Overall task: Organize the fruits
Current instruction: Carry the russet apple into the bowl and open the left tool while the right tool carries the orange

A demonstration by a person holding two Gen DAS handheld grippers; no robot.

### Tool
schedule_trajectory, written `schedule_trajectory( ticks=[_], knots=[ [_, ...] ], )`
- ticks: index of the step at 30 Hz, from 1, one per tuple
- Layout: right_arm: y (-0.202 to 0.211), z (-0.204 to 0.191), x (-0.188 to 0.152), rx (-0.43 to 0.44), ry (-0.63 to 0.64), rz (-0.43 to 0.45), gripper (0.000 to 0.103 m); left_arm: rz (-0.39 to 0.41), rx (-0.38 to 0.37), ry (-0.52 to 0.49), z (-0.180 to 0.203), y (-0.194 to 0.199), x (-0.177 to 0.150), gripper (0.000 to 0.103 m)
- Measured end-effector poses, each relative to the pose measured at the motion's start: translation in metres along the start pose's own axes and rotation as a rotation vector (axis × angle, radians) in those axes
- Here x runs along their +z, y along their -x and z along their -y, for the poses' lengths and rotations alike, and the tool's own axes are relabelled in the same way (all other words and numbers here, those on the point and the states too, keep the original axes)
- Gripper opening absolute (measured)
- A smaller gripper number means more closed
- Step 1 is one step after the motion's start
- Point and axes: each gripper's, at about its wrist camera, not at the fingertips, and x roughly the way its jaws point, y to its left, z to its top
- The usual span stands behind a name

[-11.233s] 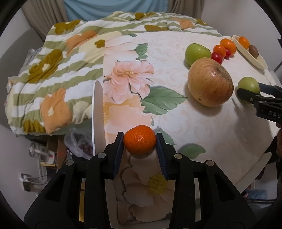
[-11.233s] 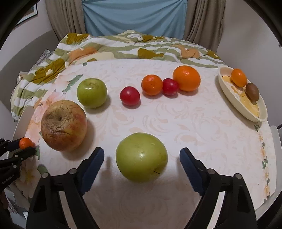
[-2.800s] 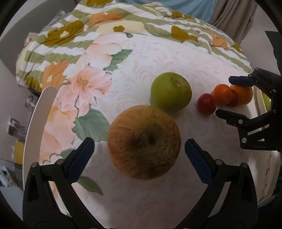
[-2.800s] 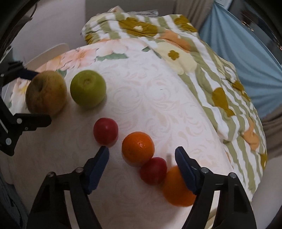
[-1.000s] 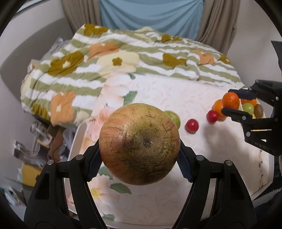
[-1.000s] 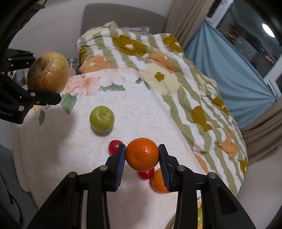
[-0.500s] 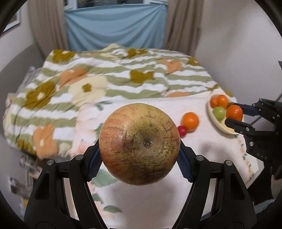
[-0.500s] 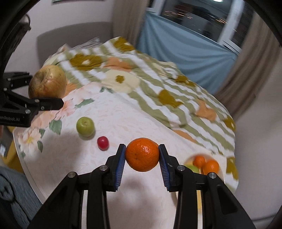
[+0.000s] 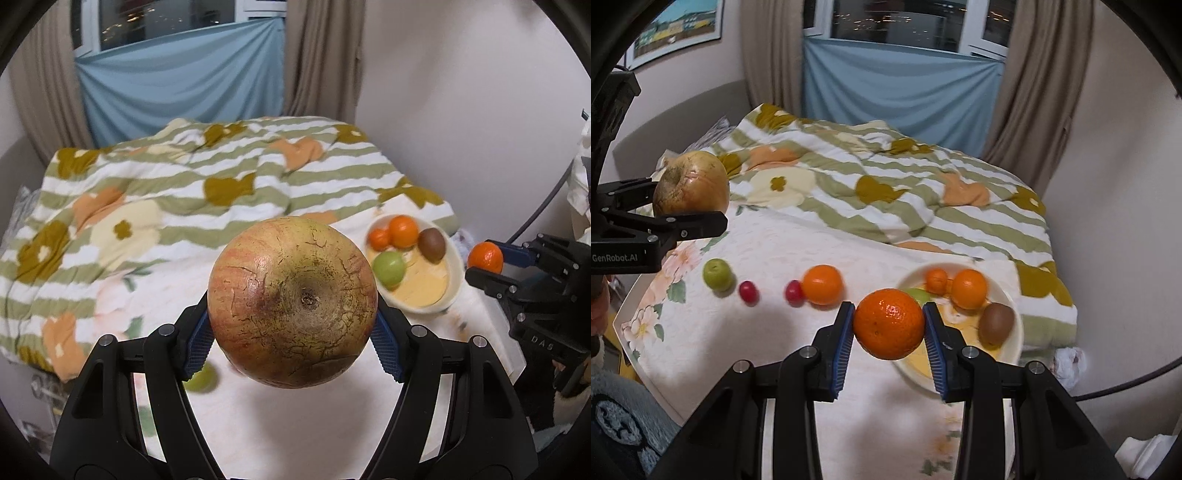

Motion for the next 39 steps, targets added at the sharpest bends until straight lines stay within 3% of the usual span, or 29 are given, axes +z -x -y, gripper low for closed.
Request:
schedule_trajectory(
  ticks=[9, 25, 39],
  knots=[
    [-0.008, 0.076, -0.013, -0.007, -0.077, -0.014, 0.034, -0.050, -0.066, -0.027, 0.079, -0.053, 0.025, 0.080],
    [-0.056, 0.172, -0.050, 0.004, -0.158, -0.083, 0.034, -0.221, -0.121, -0.086, 0.181, -0.170, 0.025, 0.080],
    [-0.070, 0.200, -0.069, -0.019, -0.215, -0.121, 0.034, -0.294, -0.132, -0.164, 0.212, -0.210, 0.012, 0.082]
  ],
)
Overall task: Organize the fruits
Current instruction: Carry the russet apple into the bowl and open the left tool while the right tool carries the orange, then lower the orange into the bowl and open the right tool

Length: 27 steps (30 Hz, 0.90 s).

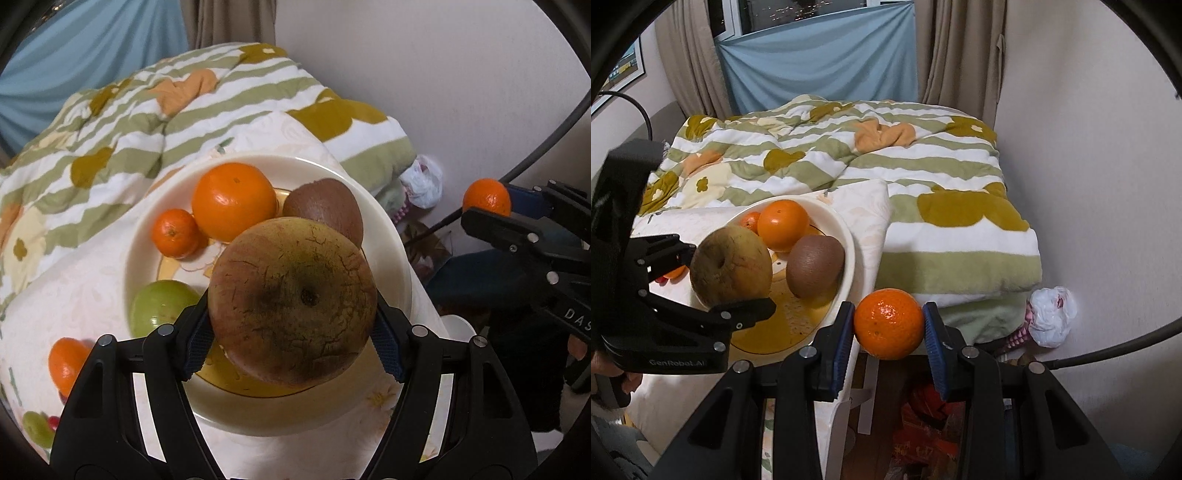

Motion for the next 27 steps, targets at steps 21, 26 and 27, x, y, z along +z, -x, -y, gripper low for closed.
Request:
schedule_trajectory(
  ticks=[21, 26, 27],
  knots=[
    [0.012, -0.034, 0.005, 0.045, 0.015, 0.022, 0.034, 0.102, 0.085, 0.106, -0.055, 0.079, -0.038, 0.103],
    [0.001, -0.050, 0.007, 0.079, 0.038, 0.016, 0.034, 0.112, 0.120, 0.168, -0.074, 0.097, -0.057, 0.103],
    [-0.002, -0.053, 0.006, 0.087, 0.046, 0.018, 0.034, 0.115, 0.127, 0.180, -0.078, 0.101, -0.061, 0.103]
  ],
)
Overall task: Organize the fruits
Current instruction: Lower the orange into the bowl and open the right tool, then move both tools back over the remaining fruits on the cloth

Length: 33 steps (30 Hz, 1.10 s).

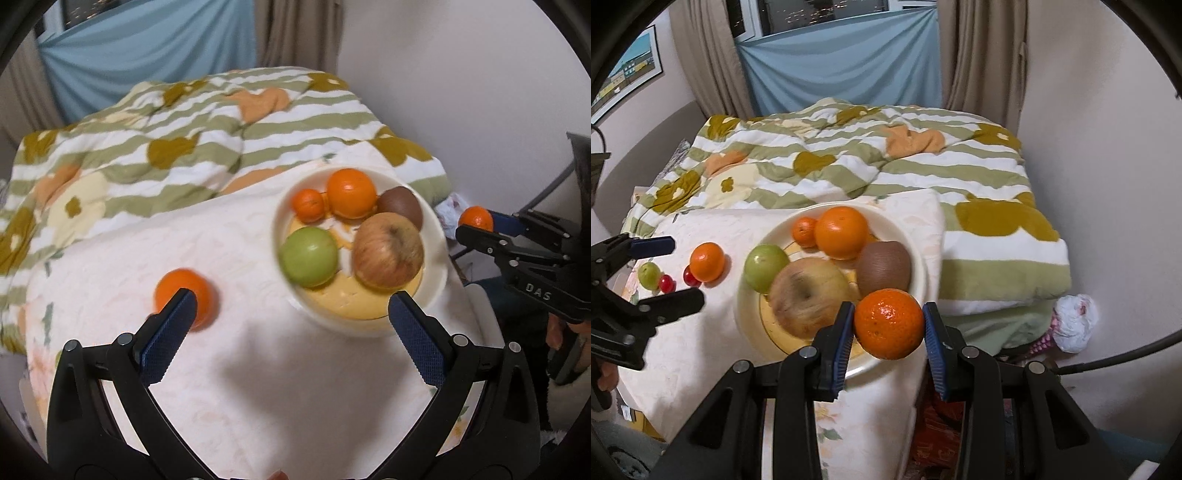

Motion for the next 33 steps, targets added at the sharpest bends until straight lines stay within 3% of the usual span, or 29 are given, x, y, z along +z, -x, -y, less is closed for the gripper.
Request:
schedule_trajectory(
  ticks=[6, 14, 17, 19, 21, 33],
  knots=[
    [-0.015, -0.002, -0.005, 0.046, 0.023, 0.029, 0.034, 0.013, 0.020, 0.068, -0.023, 0.013, -0.012, 0.103],
    [-0.033, 0.003, -0.014, 0.072, 0.075, 0.027, 0.035, -0.028, 0.043, 0.114, -0.032, 0.004, -0.030, 0.103],
    [-0.031, 0.007, -0.014, 0.083, 0.069, 0.044, 0.057, -0.041, 0.045, 0.118, -0.032, 0.001, -0.034, 0.103],
    [-0.028, 0.010, -0.013, 0.097, 0.065, 0.055, 0.092, -0.040, 0.050, 0.115, -0.030, 0.002, -0.036, 0.103],
    [-0.025, 0.011, -0.013, 0.088, 0.074, 0.066, 0.096, -0.038, 0.058, 0.110, -0.029, 0.004, -0.037, 0.103],
    [0.007, 0.005, -0.003, 0.066, 0.076, 0.094, 0.096, 0.010, 0.078, 0.112, -0.030, 0.037, -0.034, 0.103]
  ],
)
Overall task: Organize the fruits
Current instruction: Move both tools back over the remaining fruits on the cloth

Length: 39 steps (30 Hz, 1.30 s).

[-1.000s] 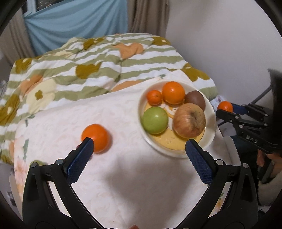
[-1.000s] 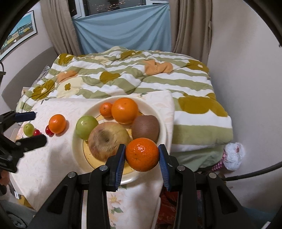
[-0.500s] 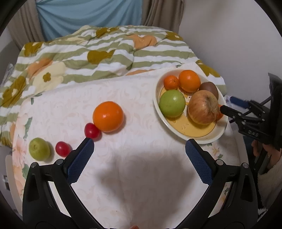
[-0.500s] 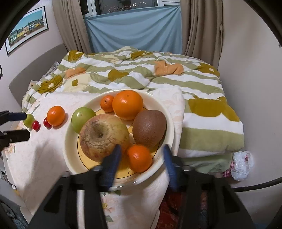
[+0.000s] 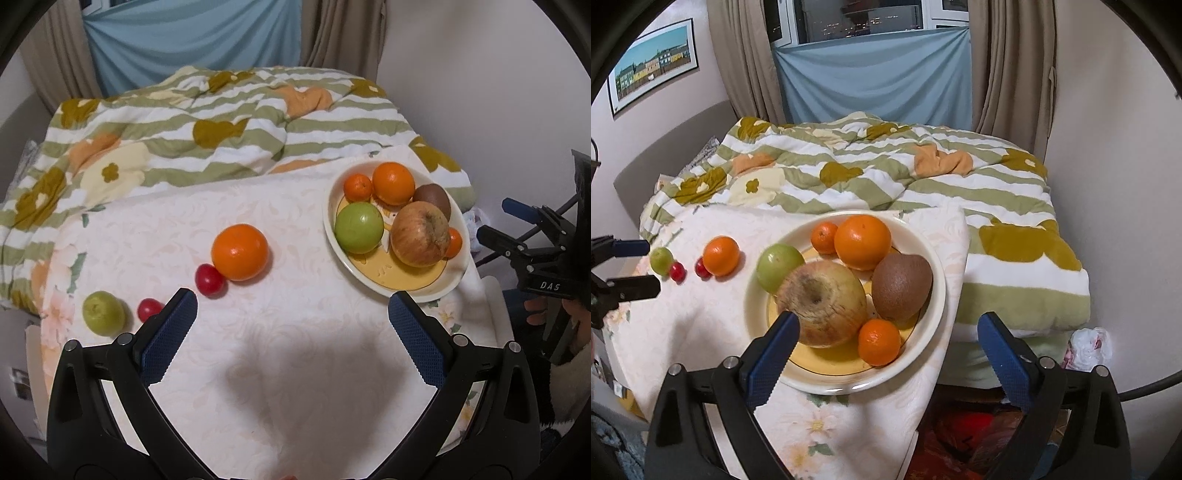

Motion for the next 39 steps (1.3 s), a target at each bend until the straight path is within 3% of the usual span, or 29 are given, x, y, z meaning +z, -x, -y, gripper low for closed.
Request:
schedule_trajectory(
  ticks=[10, 19, 31, 39],
  knots=[
    [0.037, -0.029, 0.022, -0.042, -0.008, -0.011, 0.096, 0.077, 0.038, 0.039, -0.034, 0.047, -0.005, 0.103],
    [0.056, -0.087, 0.042, -0.074, -0.038, 0.007, 0.096, 0.127, 0.077, 0.079, -0.111, 0.086, -0.022, 0.103],
    [0.031, -0.187, 0.052, -0.088, -0.054, -0.005, 0.096, 0.116, 0.053, 0.084, -0.200, 0.093, -0.041, 0.103],
    [-0.002, -0.236, 0.049, -0.094, -0.119, -0.039, 0.096, 0.094, -0.006, 0.022, -0.243, 0.076, -0.041, 0.103]
  ],
)
